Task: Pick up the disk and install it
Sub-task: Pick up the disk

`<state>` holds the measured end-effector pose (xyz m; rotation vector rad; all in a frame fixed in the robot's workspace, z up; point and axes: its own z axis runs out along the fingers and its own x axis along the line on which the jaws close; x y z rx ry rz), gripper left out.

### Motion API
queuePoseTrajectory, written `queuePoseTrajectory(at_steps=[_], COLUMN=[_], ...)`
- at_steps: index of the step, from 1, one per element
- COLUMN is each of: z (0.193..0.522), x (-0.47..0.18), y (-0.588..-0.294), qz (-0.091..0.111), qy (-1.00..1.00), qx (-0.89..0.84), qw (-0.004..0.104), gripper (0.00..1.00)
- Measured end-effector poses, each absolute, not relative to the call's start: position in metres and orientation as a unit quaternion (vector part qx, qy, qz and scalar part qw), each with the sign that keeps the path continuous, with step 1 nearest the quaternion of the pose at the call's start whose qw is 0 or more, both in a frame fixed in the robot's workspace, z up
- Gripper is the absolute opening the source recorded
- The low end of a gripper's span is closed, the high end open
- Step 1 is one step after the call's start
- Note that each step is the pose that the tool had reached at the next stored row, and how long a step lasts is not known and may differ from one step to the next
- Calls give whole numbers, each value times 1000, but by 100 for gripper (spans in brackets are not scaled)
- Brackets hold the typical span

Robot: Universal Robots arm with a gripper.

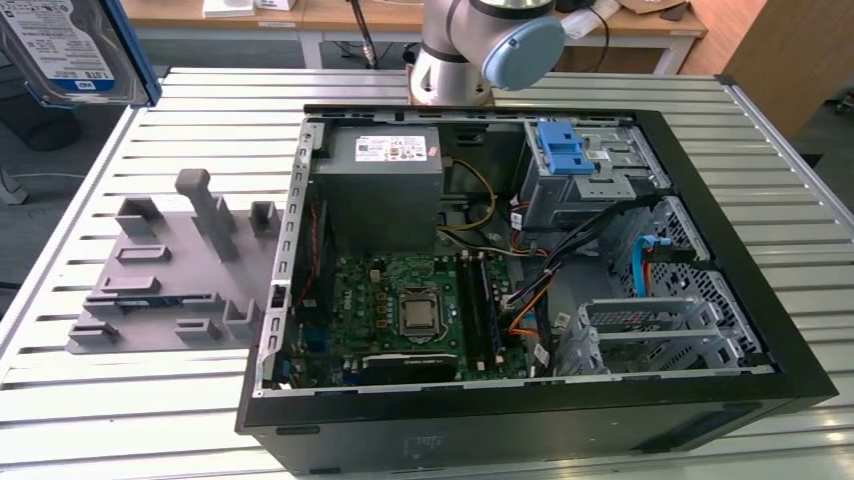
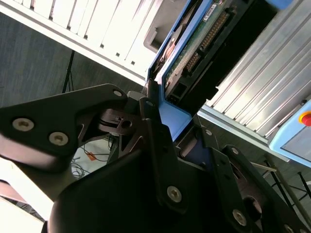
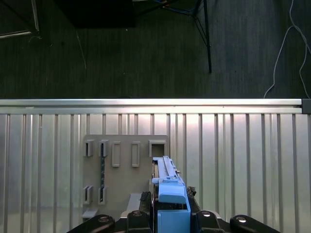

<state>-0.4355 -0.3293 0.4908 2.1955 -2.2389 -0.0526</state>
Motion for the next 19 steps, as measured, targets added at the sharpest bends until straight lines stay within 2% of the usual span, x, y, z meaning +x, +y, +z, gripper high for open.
queuePoseTrajectory(at_steps=[19], z=[492], x=[-436], y=[-329], qz=[-17], qy=[-714], qx=[700], qw=[3], gripper=[37])
